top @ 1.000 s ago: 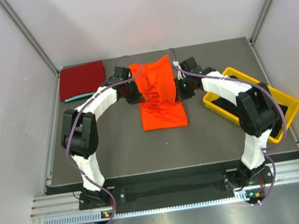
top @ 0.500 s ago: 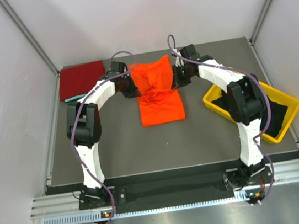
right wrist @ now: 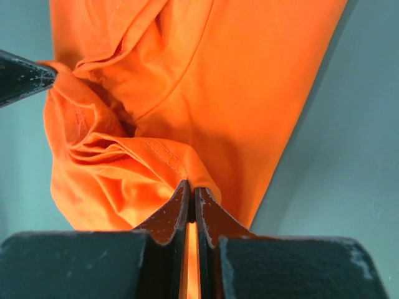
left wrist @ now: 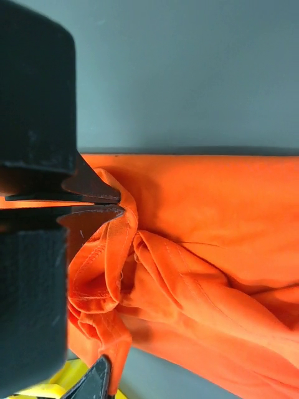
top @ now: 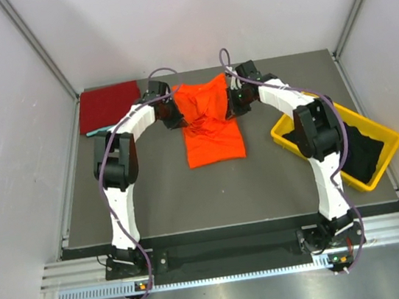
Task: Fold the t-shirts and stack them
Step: Fold the tshirt
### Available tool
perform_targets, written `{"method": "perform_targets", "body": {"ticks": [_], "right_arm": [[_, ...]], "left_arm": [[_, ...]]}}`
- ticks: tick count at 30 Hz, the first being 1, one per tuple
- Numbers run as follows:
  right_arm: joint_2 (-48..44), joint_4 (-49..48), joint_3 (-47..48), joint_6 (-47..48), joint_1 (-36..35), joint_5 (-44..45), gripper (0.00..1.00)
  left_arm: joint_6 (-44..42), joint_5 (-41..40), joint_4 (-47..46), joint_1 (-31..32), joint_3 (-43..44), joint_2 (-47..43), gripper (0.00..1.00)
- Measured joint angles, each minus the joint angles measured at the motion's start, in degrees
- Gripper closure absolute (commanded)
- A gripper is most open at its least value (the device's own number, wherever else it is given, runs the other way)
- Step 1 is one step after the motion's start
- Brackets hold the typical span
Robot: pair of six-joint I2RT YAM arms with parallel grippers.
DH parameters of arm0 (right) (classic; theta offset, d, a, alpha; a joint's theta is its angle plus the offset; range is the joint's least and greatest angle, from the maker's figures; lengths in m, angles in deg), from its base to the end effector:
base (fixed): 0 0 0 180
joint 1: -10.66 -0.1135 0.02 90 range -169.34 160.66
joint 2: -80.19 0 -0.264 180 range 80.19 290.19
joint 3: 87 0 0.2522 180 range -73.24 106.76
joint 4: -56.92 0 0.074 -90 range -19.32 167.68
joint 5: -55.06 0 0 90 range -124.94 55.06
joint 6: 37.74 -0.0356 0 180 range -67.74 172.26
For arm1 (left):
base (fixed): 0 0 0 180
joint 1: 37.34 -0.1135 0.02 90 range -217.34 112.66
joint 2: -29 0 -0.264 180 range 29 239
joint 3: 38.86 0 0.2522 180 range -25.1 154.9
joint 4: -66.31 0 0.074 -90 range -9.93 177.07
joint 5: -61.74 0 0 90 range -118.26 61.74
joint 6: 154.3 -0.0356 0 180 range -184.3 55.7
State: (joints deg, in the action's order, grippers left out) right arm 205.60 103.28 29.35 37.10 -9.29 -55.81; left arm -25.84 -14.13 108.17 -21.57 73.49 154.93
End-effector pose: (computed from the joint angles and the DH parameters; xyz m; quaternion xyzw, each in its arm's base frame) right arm 0.4496 0.1767 0.2006 -0.0930 0.9360 0.2530 0.2265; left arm 0.4611 -0.1393 0.1787 -0.1506 0.9363 -0.2389 0.2089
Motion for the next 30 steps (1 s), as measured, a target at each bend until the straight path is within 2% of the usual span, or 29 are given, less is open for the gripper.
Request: {"method": "perform_targets", "body": {"ticks": [11, 12, 15, 19, 20, 24, 27, 30], "right_arm": [[1.60, 0.04, 3.54, 0.02, 0.52, 0.83, 1.00], [1.75, 0.04, 3.96, 0.04, 0.59, 0.92, 0.96], [2.54, -0.02, 5.25, 0.04, 0.70, 1.60, 0.91], [4.46, -0.42, 7.10, 0.02, 0.76, 2.03, 0.85], [4.92, -0.57, 7.41, 0.07, 0.79, 2.16, 0.84], [5.81, -0.20, 8.55, 0.13, 1.03, 3.13, 0.65], [5.40, -0.09, 9.18, 0.63, 1.27, 4.92, 0.60], [2.82, -0.42, 7.08, 0.59, 1.44, 6.36, 0.62]], "left_arm": [[-0.02, -0.52, 0.04, -0.33, 3.15, 1.07, 1.00], [-0.02, -0.55, 0.04, -0.33, 3.39, 1.33, 1.00], [-0.02, -1.07, 0.17, -0.37, 3.78, 2.45, 1.00], [-0.11, -1.88, 0.28, -0.37, 5.25, 3.37, 0.77], [-0.26, -2.29, 0.33, -0.37, 5.57, 3.37, 0.75], [-1.40, -2.82, 0.57, -0.48, 7.63, 3.37, 0.70], [-2.67, -4.39, 0.59, -0.46, 8.52, 2.71, 0.69], [-3.63, -5.44, -0.07, -0.22, 5.07, -0.85, 0.71]]}}
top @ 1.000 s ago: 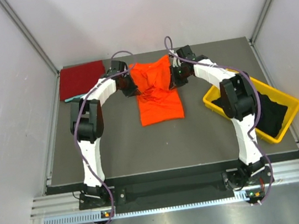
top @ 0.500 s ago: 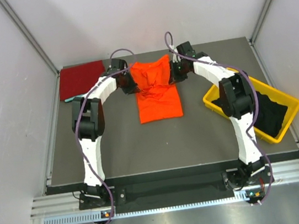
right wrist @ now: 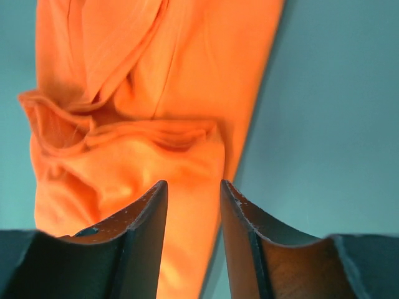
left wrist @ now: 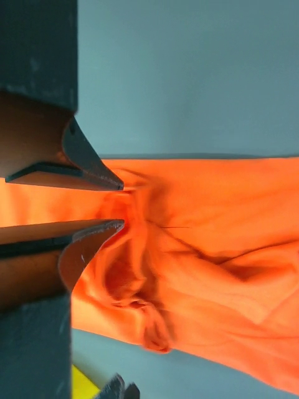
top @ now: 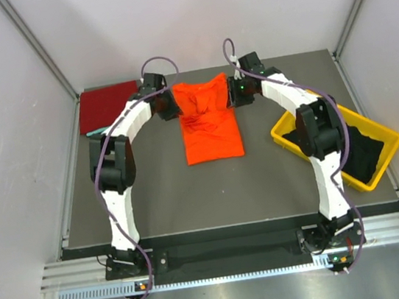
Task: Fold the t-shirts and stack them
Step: Fold the tshirt
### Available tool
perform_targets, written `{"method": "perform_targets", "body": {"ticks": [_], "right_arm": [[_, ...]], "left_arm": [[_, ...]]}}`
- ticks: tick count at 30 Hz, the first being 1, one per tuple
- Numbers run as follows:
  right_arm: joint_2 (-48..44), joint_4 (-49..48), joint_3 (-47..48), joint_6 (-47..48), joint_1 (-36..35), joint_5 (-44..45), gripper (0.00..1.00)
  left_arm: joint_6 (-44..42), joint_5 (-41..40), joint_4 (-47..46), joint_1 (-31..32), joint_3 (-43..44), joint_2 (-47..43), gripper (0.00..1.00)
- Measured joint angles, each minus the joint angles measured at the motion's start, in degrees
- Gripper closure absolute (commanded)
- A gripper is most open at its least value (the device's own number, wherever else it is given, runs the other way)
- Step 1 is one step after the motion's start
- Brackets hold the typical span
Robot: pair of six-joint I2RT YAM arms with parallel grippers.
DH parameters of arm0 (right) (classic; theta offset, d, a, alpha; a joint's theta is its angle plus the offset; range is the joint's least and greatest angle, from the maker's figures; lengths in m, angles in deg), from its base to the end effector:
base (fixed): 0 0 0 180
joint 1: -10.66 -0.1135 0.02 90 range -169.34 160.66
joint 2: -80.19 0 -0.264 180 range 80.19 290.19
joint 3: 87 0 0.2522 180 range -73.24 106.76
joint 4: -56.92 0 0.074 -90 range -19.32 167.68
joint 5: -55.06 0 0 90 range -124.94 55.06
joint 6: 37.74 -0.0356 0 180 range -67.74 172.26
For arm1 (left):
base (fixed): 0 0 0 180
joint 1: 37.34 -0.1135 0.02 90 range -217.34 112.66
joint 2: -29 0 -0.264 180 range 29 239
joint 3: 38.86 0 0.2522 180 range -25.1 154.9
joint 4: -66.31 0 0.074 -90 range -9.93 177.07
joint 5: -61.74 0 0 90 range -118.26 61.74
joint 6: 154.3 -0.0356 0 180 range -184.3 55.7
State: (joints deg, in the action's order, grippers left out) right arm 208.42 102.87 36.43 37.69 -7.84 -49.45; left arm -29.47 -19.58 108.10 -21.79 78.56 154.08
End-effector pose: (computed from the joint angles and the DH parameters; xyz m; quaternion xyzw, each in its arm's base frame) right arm 0.4745 0.1682 0.2158 -0.0744 0.9324 0.2089 0.2855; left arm 0.4732 -0.1372 0.2130 -0.1308 0.9265 -0.2113 0.2825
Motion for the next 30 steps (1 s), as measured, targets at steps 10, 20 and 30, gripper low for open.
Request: {"method": "perform_targets", "body": {"ticks": [10, 20, 30], "right_arm": [[-10.40, -3.26, -11.87, -0.50, -1.42, 0.20, 0.77], [-7.54, -5.90, -14.05, -0.57, -2.75, -0.11, 0.77], [-1.81, -7.91, -12.74, -0.50, -1.92, 3.78, 0.77]], "left_arm": [[-1.62, 2.56, -4.20, 3.65, -12.44, -9.79, 0.77], [-3.10, 1.73, -5.29, 6.54, -10.60, -4.02, 0.77], [-3.93, -2.71, -3.85, 2.78, -0.22, 5.57, 0.76]]}}
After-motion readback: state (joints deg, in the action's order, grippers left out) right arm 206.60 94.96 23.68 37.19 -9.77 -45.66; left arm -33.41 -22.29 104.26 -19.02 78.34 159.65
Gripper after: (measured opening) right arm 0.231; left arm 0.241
